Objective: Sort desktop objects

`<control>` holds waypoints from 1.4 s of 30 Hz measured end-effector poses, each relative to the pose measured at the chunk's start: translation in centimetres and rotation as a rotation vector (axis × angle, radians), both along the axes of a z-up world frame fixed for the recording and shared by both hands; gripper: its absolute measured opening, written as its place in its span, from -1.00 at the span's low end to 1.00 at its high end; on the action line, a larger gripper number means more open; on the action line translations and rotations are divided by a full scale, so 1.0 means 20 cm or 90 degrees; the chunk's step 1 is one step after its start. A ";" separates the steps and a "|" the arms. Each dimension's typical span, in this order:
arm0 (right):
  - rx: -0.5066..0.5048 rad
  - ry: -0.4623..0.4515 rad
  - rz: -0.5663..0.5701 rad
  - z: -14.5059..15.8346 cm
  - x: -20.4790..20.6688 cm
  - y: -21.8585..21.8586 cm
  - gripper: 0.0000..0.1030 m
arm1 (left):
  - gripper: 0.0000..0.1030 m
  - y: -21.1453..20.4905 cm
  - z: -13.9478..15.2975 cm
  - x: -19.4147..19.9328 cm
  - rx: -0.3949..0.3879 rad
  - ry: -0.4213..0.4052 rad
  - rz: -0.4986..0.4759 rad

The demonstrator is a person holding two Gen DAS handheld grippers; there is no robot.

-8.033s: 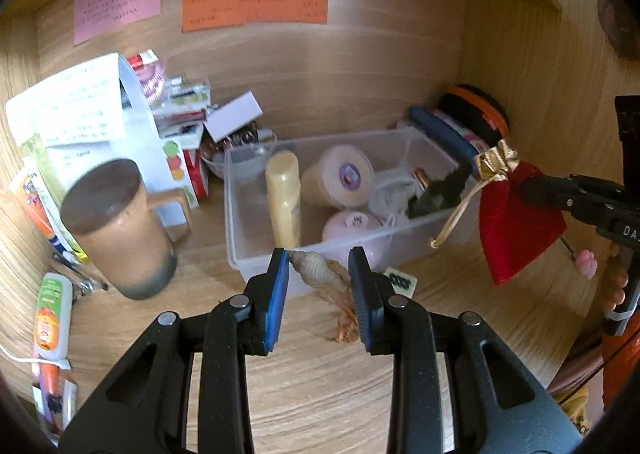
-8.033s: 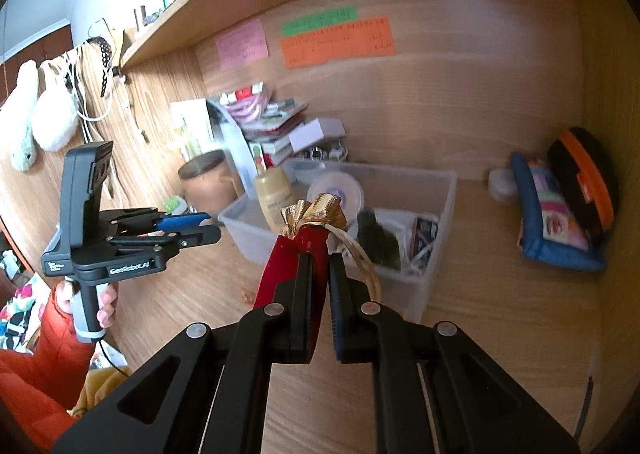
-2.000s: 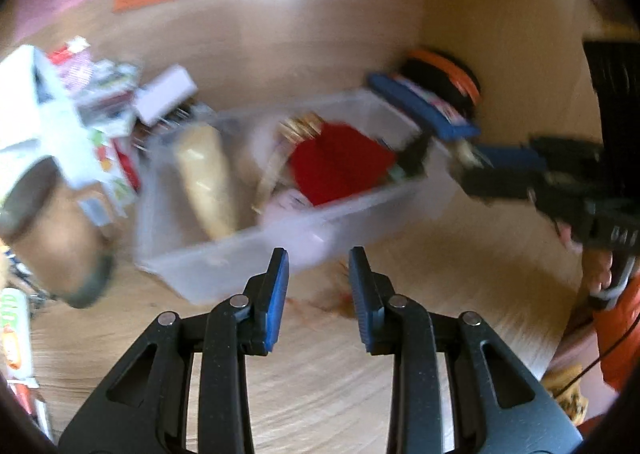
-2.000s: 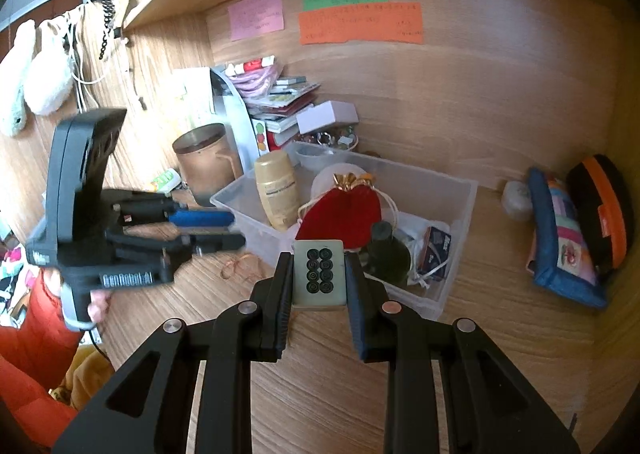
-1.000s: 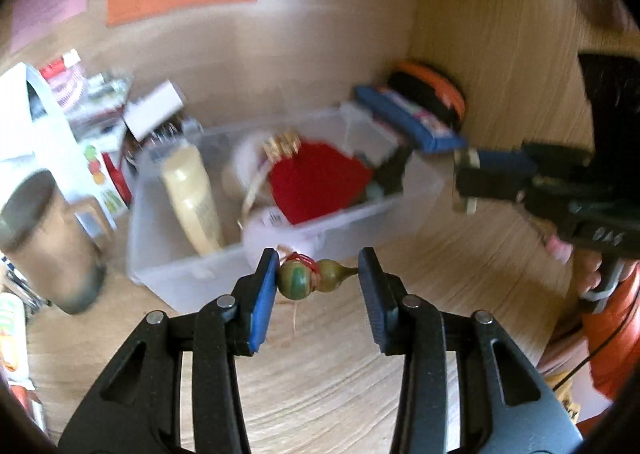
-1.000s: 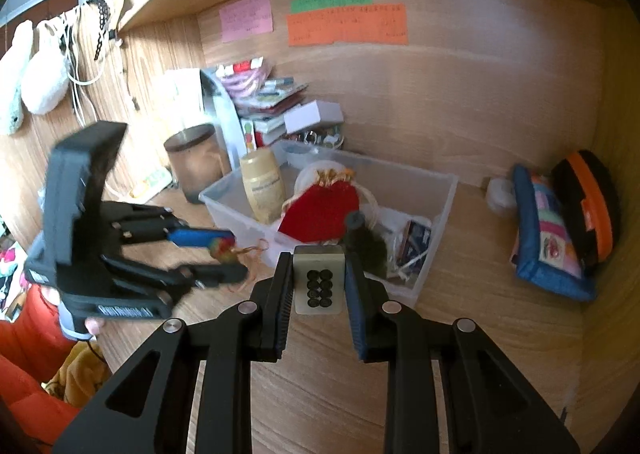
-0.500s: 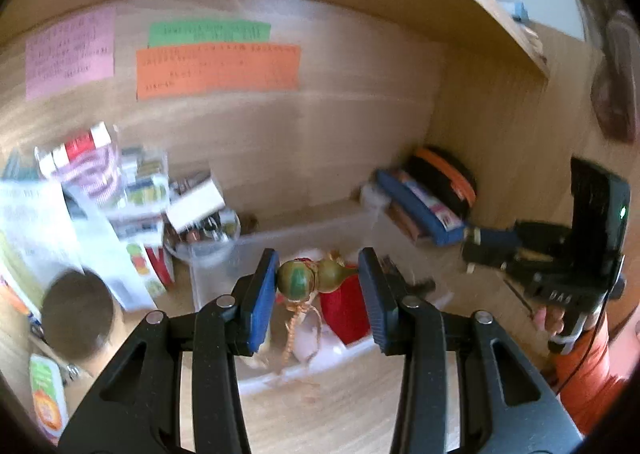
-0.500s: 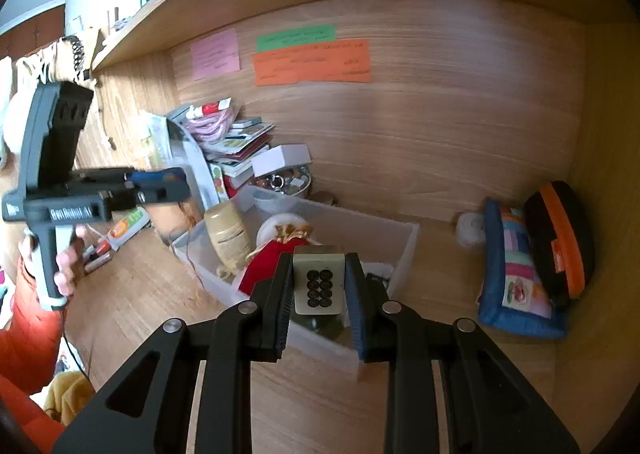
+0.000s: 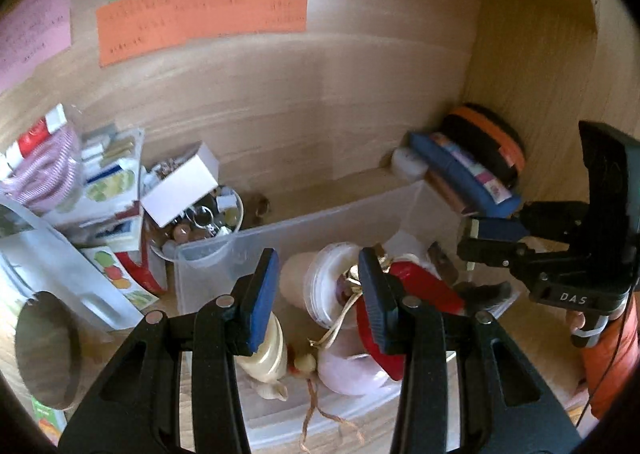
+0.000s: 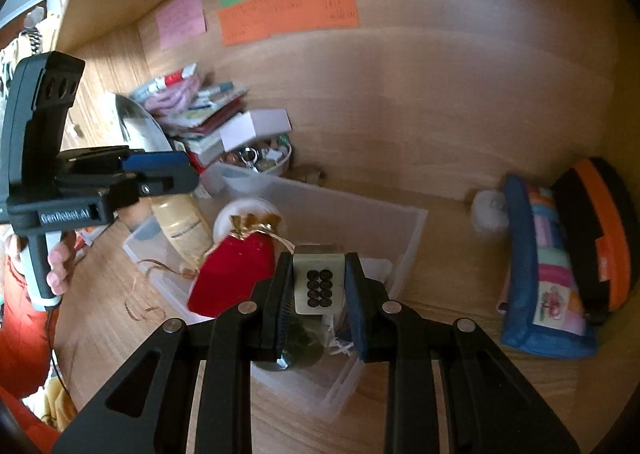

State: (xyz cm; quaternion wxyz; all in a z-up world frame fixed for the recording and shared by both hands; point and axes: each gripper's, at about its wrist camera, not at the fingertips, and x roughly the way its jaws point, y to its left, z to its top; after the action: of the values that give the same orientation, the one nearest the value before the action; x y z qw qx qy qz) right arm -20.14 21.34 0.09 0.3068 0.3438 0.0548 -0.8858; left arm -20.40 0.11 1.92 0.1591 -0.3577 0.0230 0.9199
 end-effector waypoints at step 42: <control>0.013 0.107 -0.091 0.13 0.52 0.08 0.83 | 0.92 -0.06 0.11 0.64 0.007 0.100 0.129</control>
State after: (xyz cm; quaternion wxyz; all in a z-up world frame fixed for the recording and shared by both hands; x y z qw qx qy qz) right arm -9.74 22.94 2.66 0.2337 0.2744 0.0649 -0.9305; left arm -7.64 -1.03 4.16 0.0647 -0.2839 -0.0059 0.9566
